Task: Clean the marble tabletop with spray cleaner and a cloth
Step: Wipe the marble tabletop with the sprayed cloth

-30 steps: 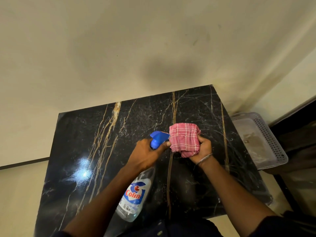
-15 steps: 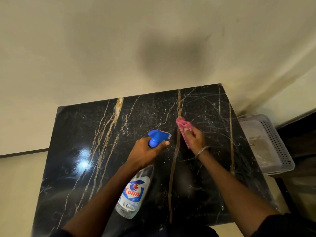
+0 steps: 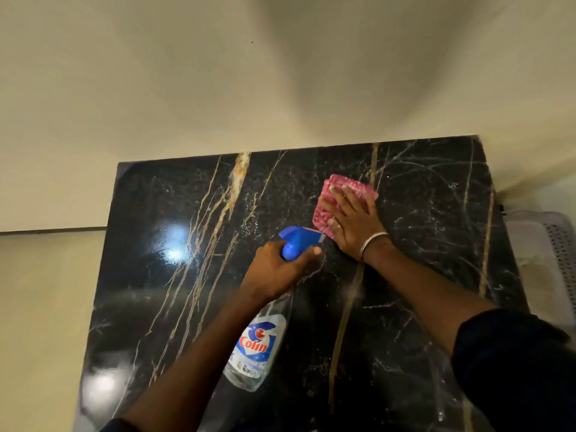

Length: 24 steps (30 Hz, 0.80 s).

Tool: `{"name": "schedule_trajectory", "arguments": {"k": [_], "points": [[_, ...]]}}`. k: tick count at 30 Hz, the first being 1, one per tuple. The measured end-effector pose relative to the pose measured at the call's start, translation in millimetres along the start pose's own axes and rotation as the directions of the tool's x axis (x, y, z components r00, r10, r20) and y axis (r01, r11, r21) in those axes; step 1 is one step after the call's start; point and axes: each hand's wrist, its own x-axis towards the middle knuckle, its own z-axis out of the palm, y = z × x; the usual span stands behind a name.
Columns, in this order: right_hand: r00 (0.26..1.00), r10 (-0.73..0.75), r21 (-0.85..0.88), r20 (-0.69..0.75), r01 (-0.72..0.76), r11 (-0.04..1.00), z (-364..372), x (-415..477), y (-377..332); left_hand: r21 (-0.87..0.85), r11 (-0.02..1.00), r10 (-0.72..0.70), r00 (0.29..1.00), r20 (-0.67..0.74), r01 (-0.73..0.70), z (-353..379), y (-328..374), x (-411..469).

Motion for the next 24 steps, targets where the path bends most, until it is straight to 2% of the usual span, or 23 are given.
{"name": "schedule_trajectory", "arguments": {"k": [2, 6, 11, 16, 19, 24], "points": [[0.999, 0.051, 0.031, 0.009, -0.051, 0.998, -14, 39, 10, 0.0, 1.0, -0.001, 1.0, -0.027, 0.001, -2, 0, 9], [0.992, 0.118, -0.01, 0.052, -0.118, 0.993, -29, 89, 27, 0.021, 0.999, -0.027, 1.0, 0.008, 0.027, -9, 3, 18], [0.989, 0.105, -0.029, 0.104, -0.102, 0.994, -25, 72, 21, 0.039, 0.998, -0.045, 0.999, 0.025, 0.044, -16, 8, 20], [0.993, -0.113, 0.001, -0.013, 0.113, 0.994, 8, -25, -27, 0.068, 0.998, 0.008, 0.999, -0.031, -0.006, -10, 7, 15], [0.978, -0.19, 0.021, -0.079, 0.193, 0.981, 27, -77, -59, 0.049, 0.999, 0.019, 0.998, -0.055, -0.016, -5, 6, 11], [0.961, -0.277, -0.017, -0.015, 0.277, 0.961, 37, -89, -61, 0.023, 0.999, -0.021, 0.999, -0.047, 0.022, 1, 6, 9]]}}
